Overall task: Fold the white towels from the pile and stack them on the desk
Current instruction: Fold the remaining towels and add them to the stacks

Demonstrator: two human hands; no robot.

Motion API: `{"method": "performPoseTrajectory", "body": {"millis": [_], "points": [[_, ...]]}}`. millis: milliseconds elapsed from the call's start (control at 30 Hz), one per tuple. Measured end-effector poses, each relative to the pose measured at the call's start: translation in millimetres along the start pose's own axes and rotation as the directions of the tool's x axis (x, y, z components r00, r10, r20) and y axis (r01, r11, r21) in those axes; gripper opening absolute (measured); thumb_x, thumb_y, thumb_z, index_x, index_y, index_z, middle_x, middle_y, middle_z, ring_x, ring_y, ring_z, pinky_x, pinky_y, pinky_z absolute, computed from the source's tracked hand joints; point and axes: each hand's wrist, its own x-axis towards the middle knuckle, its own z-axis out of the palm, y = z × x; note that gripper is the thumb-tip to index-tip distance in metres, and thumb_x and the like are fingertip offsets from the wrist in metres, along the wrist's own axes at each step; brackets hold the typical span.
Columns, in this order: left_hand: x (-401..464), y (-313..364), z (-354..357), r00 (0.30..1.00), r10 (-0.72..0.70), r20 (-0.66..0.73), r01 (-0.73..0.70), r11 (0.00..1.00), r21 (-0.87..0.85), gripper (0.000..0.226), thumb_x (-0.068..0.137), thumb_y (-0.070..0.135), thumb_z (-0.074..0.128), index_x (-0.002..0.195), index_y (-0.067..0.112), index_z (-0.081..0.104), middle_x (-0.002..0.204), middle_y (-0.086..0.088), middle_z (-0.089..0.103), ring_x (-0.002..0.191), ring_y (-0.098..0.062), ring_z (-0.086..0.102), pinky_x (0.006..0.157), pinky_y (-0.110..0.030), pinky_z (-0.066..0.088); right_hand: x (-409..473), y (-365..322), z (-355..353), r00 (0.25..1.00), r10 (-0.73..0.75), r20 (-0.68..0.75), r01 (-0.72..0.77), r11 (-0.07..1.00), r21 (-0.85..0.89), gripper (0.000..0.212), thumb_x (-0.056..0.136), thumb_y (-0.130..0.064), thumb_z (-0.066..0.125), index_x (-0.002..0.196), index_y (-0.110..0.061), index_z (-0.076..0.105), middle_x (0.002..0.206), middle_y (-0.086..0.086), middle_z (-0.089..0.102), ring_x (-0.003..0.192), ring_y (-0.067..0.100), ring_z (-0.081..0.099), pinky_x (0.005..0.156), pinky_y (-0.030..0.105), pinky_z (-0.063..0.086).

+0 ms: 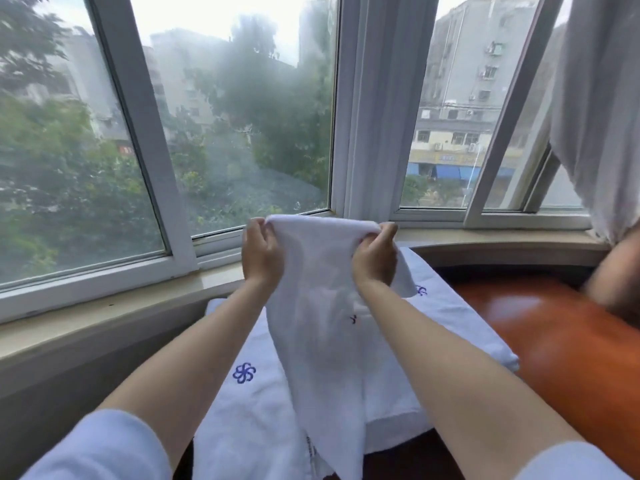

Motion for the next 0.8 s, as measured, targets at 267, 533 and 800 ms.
{"method": "performPoseTrajectory", "body": {"millis": [267, 533, 800], "points": [[-60, 48, 34, 0.895, -0.092, 0.436, 0.165, 0.977, -0.132, 0.075, 0.073, 0.017, 0.081, 0.130, 0.027, 0.034, 0.107, 0.002, 0.058, 0.082, -0.014, 0.060, 0.062, -0.024, 0.056, 58, -31, -58, 0.987, -0.161, 0.015, 0.132, 0.854, 0.503, 0.011, 0.099, -0.007, 0.034, 0.094, -0.014, 0.042, 0.076, 0.000, 0.054, 0.072, 0.026, 0.052, 0.063, 0.027, 0.033], [-58, 119, 51, 0.924, -0.251, 0.287, 0.377, 0.717, -0.587, 0.010, 0.102, 0.011, 0.039, 0.108, 0.017, 0.044, 0.088, -0.005, 0.056, 0.064, -0.017, 0.054, 0.055, -0.028, 0.046, 70, 18, -90, 0.951, -0.050, 0.306, -0.101, 0.884, 0.457, 0.016, 0.095, -0.028, 0.048, 0.106, -0.021, 0.040, 0.088, -0.006, 0.056, 0.086, 0.024, 0.055, 0.067, 0.030, 0.037], [-72, 137, 70, 0.944, -0.187, 0.272, 0.303, 0.817, -0.491, 0.009, 0.095, 0.007, 0.049, 0.102, 0.010, 0.054, 0.082, -0.004, 0.055, 0.076, -0.019, 0.054, 0.054, -0.023, 0.047, 27, 37, -77, 0.812, -0.068, 0.579, -0.108, 0.958, 0.265, 0.024, 0.089, -0.022, 0.062, 0.110, -0.012, 0.056, 0.099, 0.006, 0.066, 0.084, 0.026, 0.065, 0.075, 0.039, 0.055]]}}
